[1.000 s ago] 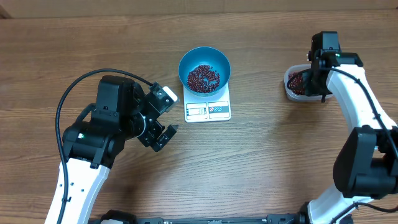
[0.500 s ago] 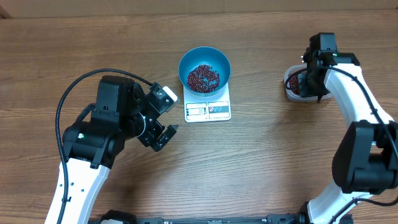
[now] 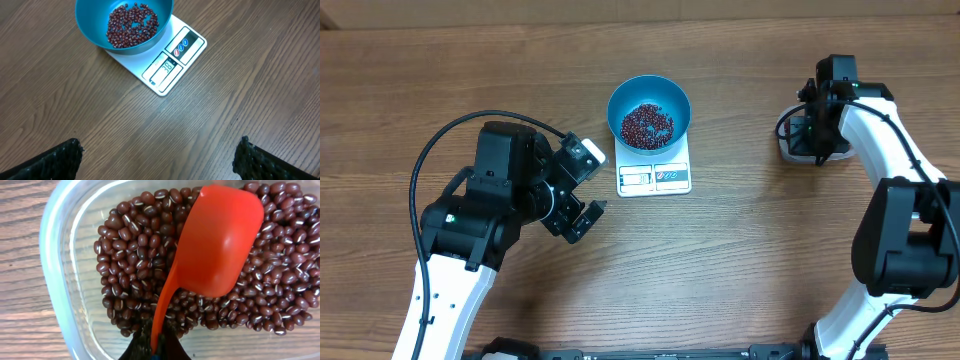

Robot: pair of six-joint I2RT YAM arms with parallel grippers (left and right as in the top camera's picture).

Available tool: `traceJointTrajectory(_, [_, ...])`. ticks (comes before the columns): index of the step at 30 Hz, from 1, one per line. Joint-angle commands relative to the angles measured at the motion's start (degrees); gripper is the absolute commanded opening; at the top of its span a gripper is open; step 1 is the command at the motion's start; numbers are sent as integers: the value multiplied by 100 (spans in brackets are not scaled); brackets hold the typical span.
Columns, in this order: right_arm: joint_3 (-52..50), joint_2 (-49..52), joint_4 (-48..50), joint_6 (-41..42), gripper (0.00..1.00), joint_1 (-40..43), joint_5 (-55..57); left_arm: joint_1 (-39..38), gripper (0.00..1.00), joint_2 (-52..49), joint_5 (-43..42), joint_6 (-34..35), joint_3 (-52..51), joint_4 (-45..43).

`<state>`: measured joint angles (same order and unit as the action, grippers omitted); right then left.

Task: Scoop item into bowl and weigh 150g on scale
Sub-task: 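Dip the red scoop into the beans in the tub with the right gripper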

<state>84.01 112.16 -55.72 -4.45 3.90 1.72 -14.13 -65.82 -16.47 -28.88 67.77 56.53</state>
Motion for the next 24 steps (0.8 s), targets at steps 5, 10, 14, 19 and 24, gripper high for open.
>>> traceJointTrajectory(5, [-35,262,-157,378,4,-50,-1202,28,100,-20,17,61,140,-20])
traceJointTrajectory(10, [-35,262,-133,481,4,-22,-1878,28,100,-20,17,61,140,-20])
traceJointTrajectory(14, [-35,262,-138,669,4,39,-1971,28,100,-20,17,61,140,-20])
traceJointTrajectory(19, [-35,262,-144,841,4,155,-2118,28,100,-20,17,59,140,-20])
traceJointTrajectory(24, [-35,262,-149,898,4,334,-2520,28,100,-20,17,61,140,-20])
